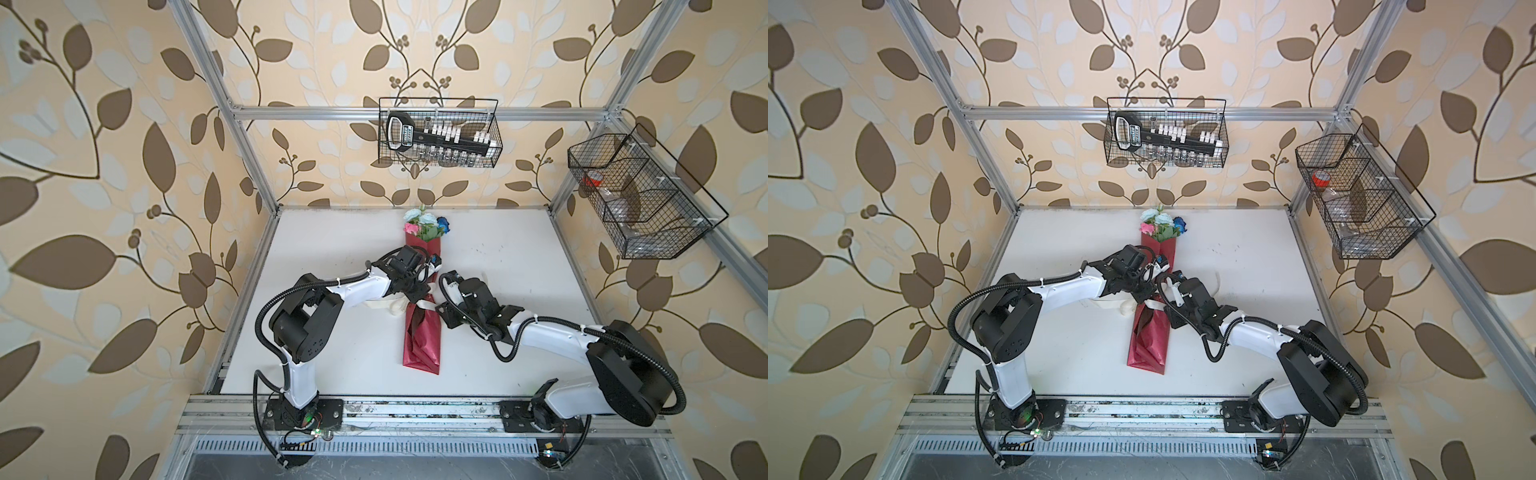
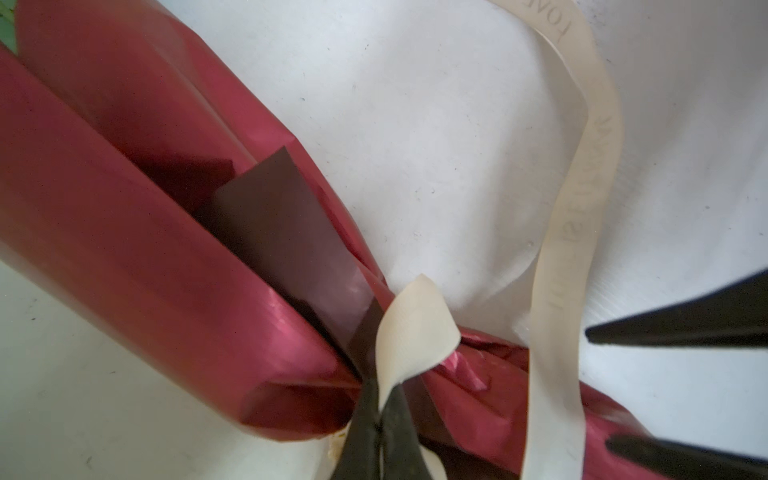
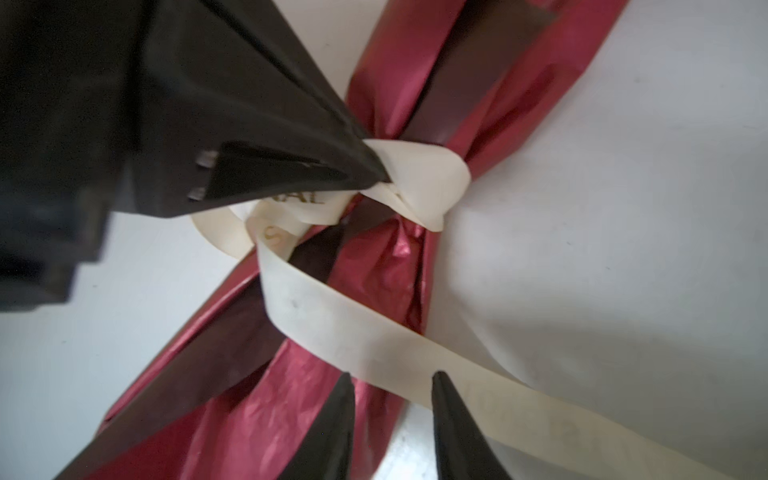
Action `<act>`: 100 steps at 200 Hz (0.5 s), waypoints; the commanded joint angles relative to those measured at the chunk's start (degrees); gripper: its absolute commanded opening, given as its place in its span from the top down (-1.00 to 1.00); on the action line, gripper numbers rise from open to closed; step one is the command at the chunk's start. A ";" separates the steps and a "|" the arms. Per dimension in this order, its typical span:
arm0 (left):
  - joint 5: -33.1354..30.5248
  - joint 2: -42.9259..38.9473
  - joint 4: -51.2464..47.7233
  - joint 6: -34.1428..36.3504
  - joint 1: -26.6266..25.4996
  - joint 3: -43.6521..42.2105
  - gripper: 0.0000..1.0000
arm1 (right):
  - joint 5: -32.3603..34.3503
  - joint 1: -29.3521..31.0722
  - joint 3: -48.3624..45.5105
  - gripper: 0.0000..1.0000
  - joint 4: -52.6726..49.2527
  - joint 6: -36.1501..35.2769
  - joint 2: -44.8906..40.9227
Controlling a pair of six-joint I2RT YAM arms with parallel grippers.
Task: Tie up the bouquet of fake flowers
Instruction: 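Move the right gripper to the knot and grasp the ribbon beside the left gripper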
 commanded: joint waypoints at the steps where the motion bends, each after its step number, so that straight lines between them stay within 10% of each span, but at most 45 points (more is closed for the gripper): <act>1: 0.37 -2.19 0.83 0.15 0.53 -0.25 1.00 | 4.98 -0.25 0.98 0.31 -2.58 -1.09 0.51; 100: 1.11 -2.21 0.69 -0.47 0.86 0.45 1.00 | 7.53 2.86 -0.61 0.14 -3.19 1.43 0.73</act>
